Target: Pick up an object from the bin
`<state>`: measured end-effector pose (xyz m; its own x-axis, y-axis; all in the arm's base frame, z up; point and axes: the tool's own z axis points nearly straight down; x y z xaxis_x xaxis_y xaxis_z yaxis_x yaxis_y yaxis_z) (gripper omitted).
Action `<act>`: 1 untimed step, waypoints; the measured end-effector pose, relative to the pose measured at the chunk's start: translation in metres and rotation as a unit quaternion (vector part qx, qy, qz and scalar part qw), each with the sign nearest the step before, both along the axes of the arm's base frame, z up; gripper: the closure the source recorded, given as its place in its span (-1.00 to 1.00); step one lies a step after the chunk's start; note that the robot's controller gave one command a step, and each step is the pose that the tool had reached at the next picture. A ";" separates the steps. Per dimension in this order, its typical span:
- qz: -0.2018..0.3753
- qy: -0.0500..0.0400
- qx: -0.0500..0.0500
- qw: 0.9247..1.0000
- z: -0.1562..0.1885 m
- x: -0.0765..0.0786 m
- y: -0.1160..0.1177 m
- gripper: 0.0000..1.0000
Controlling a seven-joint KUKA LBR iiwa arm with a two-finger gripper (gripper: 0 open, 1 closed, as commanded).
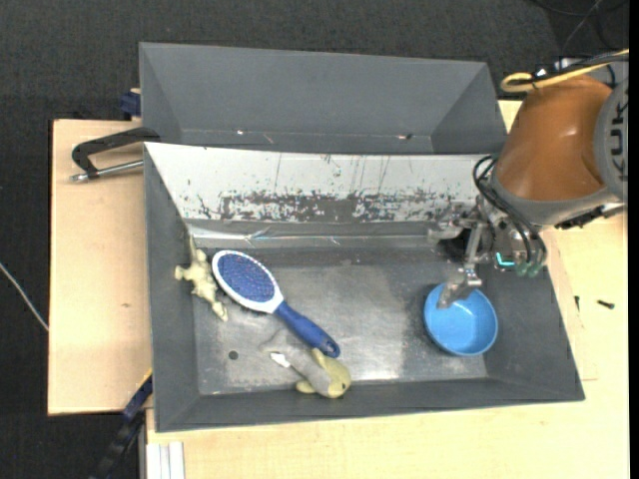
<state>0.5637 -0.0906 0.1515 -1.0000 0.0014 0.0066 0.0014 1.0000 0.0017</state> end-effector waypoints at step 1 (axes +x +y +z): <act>0.089 -0.008 -0.001 0.996 -0.070 -0.058 -0.046 -1.00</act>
Offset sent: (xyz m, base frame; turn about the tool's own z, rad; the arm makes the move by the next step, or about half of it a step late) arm -0.0683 -0.0521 -0.0815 -0.1795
